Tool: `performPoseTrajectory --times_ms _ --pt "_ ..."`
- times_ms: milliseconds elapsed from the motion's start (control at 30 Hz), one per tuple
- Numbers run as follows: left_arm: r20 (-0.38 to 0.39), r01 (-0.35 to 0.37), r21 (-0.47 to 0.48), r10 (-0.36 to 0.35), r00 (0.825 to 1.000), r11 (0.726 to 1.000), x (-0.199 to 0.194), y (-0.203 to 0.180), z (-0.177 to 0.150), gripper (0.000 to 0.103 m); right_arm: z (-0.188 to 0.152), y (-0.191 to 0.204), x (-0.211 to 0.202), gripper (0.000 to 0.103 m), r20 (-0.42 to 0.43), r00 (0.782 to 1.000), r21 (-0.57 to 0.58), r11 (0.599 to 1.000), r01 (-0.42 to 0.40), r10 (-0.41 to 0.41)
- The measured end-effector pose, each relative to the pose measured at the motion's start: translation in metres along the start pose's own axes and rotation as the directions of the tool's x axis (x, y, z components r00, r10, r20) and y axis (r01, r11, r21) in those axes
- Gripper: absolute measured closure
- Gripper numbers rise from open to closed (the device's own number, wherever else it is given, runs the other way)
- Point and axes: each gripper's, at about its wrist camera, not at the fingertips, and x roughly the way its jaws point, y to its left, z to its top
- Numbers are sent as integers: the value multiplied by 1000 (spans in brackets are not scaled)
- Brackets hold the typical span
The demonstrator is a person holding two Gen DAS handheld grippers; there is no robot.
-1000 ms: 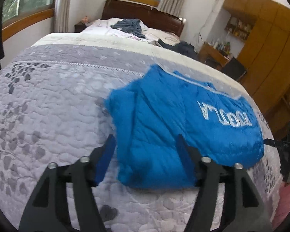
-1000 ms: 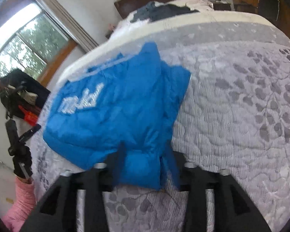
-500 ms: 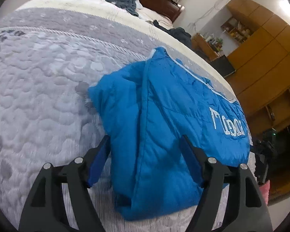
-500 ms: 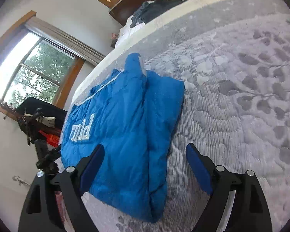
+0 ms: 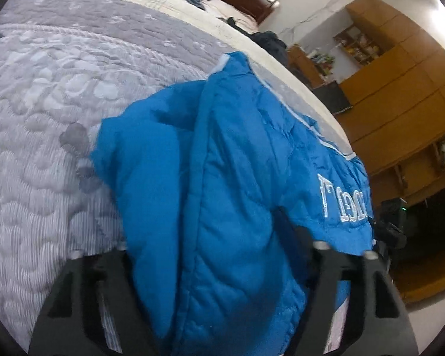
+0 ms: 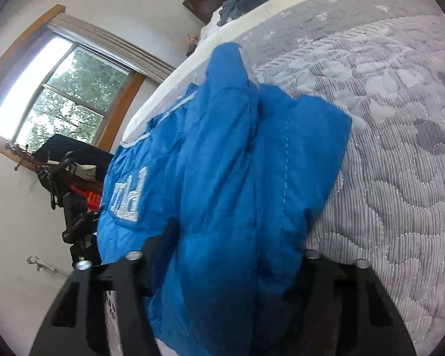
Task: Fold large clothes
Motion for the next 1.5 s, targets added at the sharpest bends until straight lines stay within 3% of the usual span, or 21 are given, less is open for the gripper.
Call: performPoseTrajectory --times_ms 33,167,367,567,733,833,933,1033,1133,1200,1300,1367,1500 --pt "9 2 -4 -2 1000 1000 -2 -1 -1 56 0 2 -3 62 6 1000 4 1000 -7 7" --pt "41 -5 -16 5 999 1000 -14 -8 -5 75 -5 13 -19 73 41 999 -6 1000 -20 20" --pt "41 63 -14 -63 997 998 -43 -29 -23 82 -25 47 -56 76 63 998 -62 998 -26 30" --pt "27 119 33 -120 992 992 -86 -50 -80 82 -85 77 -104 76 61 998 -123 992 -2 10" --pt "4 113 84 -114 993 990 -105 -51 -136 81 -134 71 -124 75 39 999 -122 993 9 -5" --pt "-13 69 99 -68 998 993 -94 -37 -155 78 -147 53 -119 74 19 999 -93 995 36 -34" --pt "-9 62 74 -61 998 995 -80 -14 -161 68 -149 24 -99 68 -6 999 -24 999 46 -46" --pt "7 104 37 -105 994 994 -68 2 -165 57 -149 -8 -80 60 -28 1000 58 998 -8 10" --pt "28 104 51 -105 994 993 -67 4 -169 53 -150 -17 -78 59 -20 999 77 996 -48 50" --pt "22 90 58 -92 996 994 -70 1 -169 52 -150 -15 -81 55 -16 999 67 997 -27 28" --pt "26 61 59 -63 998 996 -85 -2 -167 52 -151 -5 -99 45 19 996 27 996 81 -82" --pt "54 37 66 -40 998 997 -102 -2 -167 52 -152 3 -116 40 65 988 13 990 140 -140" --pt "151 -52 99 36 988 994 -133 -9 -163 53 -149 27 -151 40 162 957 -51 966 253 -242"
